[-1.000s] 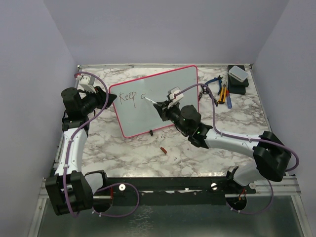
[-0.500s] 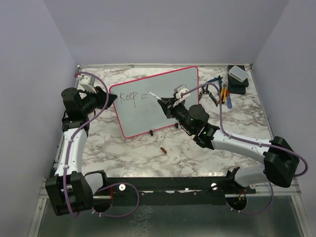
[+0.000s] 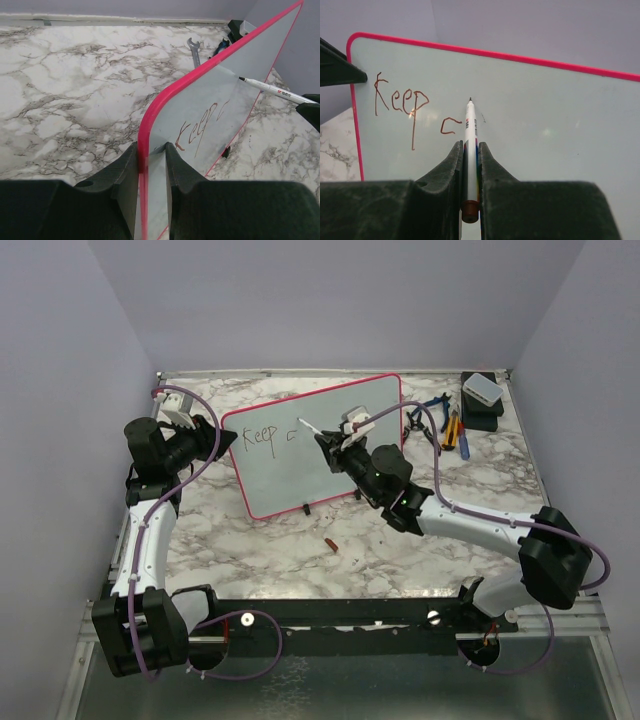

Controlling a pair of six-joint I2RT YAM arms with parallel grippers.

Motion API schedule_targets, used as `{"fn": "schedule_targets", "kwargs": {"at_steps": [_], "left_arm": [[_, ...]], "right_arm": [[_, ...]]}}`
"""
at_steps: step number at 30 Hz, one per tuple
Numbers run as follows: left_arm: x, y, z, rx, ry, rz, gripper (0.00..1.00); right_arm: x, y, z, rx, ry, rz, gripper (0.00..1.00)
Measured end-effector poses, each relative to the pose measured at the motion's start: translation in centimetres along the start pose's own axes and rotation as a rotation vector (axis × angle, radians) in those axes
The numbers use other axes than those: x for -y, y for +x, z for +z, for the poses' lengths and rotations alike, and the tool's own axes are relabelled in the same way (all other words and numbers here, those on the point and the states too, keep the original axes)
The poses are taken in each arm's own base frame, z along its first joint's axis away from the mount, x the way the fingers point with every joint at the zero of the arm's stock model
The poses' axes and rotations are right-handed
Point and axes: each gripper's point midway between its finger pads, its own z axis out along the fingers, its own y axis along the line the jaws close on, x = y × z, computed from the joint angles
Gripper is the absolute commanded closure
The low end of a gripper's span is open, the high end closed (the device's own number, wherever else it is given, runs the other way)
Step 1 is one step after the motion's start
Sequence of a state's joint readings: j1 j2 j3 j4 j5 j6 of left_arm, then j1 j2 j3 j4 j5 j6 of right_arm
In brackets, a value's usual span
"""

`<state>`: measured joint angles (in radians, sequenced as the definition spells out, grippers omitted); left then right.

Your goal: Write a sentence on the whiteboard

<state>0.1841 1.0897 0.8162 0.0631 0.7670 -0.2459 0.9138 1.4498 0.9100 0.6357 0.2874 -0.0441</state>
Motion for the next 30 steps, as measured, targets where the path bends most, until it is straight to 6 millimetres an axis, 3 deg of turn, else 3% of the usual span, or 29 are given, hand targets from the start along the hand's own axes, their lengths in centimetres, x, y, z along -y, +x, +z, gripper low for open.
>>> {"fn": "schedule_targets", "kwargs": {"at_steps": [8, 20, 30], "left_arm": [[0.0, 0.0, 0.0, -0.001, 0.0, -0.001, 0.87], [0.0, 0.1, 0.0, -0.003, -0.002, -0.003, 0.87], [0.0, 0.1, 0.0, -0.004, -0.002, -0.004, 0.87]], "right_arm": [[-0.1, 0.7, 0.0, -0.014, 0.0, 0.007, 0.99], [-0.6, 4.6, -1.6, -0.093, -0.022, 0.091, 1.0], [-0.7, 4.8, -1.7, -0.096, -0.022, 0.105, 0.99]]}}
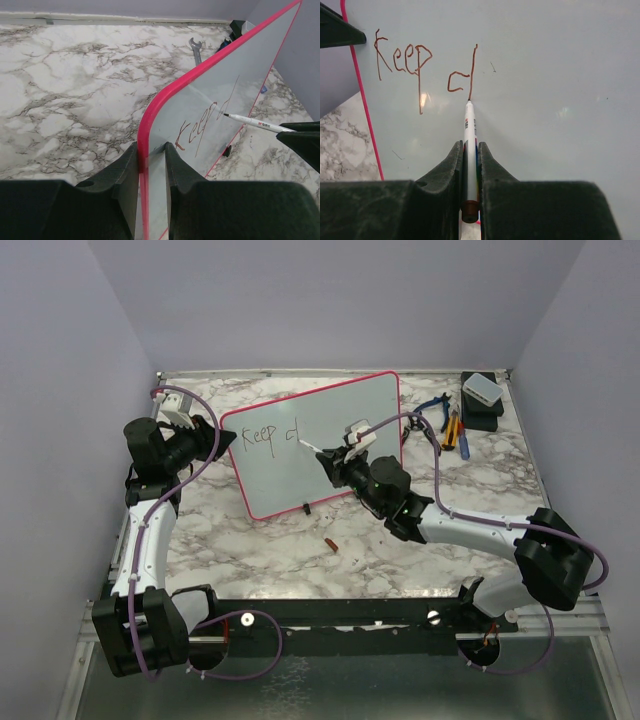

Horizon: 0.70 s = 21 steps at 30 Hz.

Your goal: Write a sentence on the whiteboard

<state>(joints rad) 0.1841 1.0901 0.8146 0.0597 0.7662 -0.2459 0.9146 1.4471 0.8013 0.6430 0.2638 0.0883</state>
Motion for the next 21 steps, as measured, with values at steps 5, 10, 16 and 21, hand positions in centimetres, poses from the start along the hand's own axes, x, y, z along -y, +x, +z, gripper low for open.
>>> {"fn": "schedule_targets", "kwargs": {"at_steps": [5, 10, 16, 21], "left_arm": [[0.0, 0.0, 0.0, 0.0, 0.0, 0.0, 0.87], [0.0, 0.0, 0.0, 0.0, 0.001, 0.0, 0.87], [0.0, 0.0, 0.0, 0.0, 0.001, 0.0, 0.87], [0.0, 0.0, 0.0, 0.0, 0.0, 0.0, 0.87]], "right_arm": [[0.0, -0.7, 0.2, 0.014, 0.005, -0.003, 0.99], [0.3, -1.8, 0.5, 0.037, 0.025, -0.012, 0.99], [0.6, -2.3, 0.6, 0.048, 0.045, -0.024, 0.99], [0.9, -2.4, 0.5, 0.051, 0.061, -0.023, 0.99]]}}
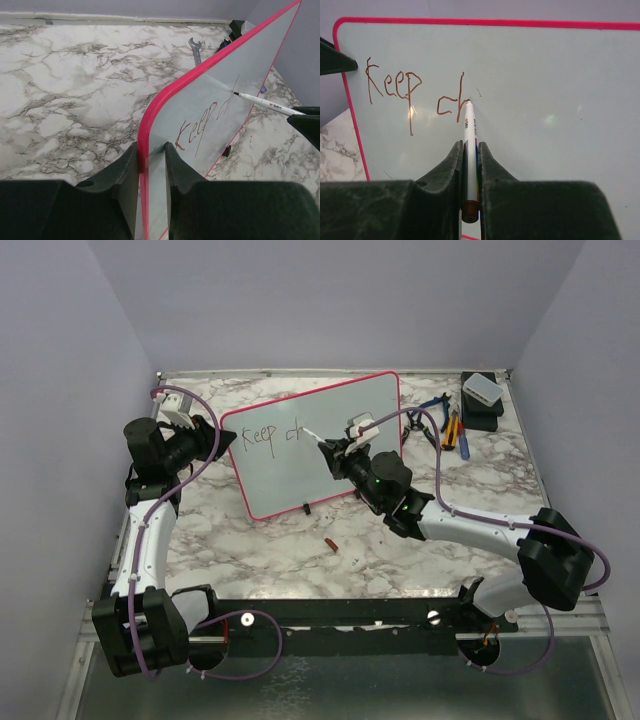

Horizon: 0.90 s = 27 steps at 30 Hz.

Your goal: Write a sentence on the whiteboard

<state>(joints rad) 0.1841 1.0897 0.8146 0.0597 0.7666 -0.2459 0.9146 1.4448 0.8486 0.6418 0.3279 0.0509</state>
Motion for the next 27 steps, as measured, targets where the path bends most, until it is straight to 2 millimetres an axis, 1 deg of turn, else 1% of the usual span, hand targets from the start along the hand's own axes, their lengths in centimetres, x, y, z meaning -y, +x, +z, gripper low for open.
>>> {"fn": "schedule_targets", "kwargs": {"at_steps": [13, 17, 22, 27], "left_arm": [[0.0, 0.0, 0.0, 0.0, 0.0, 0.0, 0.87], [0.0, 0.0, 0.0, 0.0, 0.0, 0.0, 0.87], [0.0, 0.0, 0.0, 0.0, 0.0, 0.0, 0.87], [0.0, 0.0, 0.0, 0.0, 0.0, 0.0, 0.88]], "right_arm": [[0.2, 0.0, 0.0, 0.0, 0.011, 0.009, 0.99], [0.2, 0.4, -0.3, -0.008, 0.012, 0.018, 0.99], [0.3, 1.5, -0.8, -0.03, 0.012, 0.035, 0.99], [0.3, 1.7, -0.9, -0.034, 0.011, 0.049, 0.99]]}}
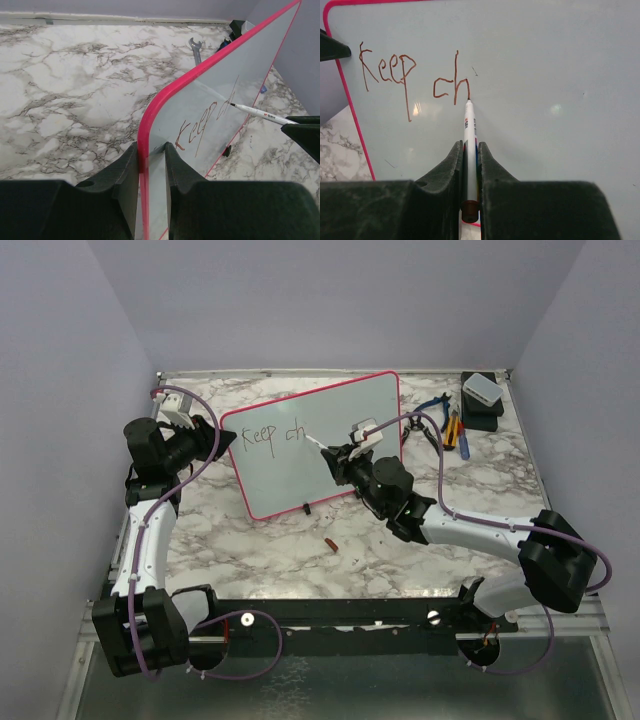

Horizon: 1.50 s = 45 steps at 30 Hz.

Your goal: Write a sentence on the whiteboard

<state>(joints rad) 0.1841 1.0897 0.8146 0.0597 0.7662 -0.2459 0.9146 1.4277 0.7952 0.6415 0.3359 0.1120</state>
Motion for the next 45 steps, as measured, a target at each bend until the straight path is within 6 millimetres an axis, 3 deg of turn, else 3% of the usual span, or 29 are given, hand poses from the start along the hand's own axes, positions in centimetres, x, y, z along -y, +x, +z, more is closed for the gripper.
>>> {"fn": "schedule_targets", "kwargs": {"at_steps": [9, 16, 19, 25, 45], "left_arm": [[0.0, 0.0, 0.0, 0.0, 0.001, 0.0, 0.87], [0.0, 0.0, 0.0, 0.001, 0.001, 0.001, 0.87], [0.0, 0.0, 0.0, 0.001, 0.001, 0.001, 0.87], [0.1, -0.1, 0.0, 0.002, 0.002, 0.002, 0.87], [0.1, 0.0, -0.1, 0.002, 0.001, 0.002, 0.88]], "right_arm": [[0.1, -0.3, -0.5, -0.007, -0.003, -0.008, 0.99], [0.6, -3.5, -2.0, 0.054, -0.002, 0.001, 0.99], [1.3, -3.9, -2.0, 0.062, 0.01, 0.002, 1.0], [3.1, -3.9, -1.6, 0.063, 0.045, 0.001, 0.99], [2.1, -1.2, -0.4, 0.008, -0.004, -0.014, 0.99]]}}
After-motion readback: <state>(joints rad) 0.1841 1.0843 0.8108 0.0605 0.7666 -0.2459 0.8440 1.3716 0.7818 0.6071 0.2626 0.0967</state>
